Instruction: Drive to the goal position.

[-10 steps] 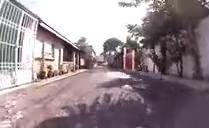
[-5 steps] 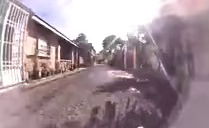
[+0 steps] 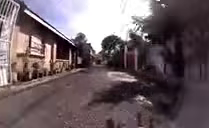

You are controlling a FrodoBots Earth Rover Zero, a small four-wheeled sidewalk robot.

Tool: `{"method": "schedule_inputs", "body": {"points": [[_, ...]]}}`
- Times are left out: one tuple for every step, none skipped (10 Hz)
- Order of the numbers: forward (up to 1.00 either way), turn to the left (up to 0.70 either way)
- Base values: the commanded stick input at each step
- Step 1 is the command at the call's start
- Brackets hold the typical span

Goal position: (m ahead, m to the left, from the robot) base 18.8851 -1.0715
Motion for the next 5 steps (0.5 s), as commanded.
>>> {"method": "schedule_inputs", "body": {"points": [[1.00, 0.00], [1.00, 0.00], [1.00, 0.00], [1.00, 0.00], [1.00, 0.00]]}}
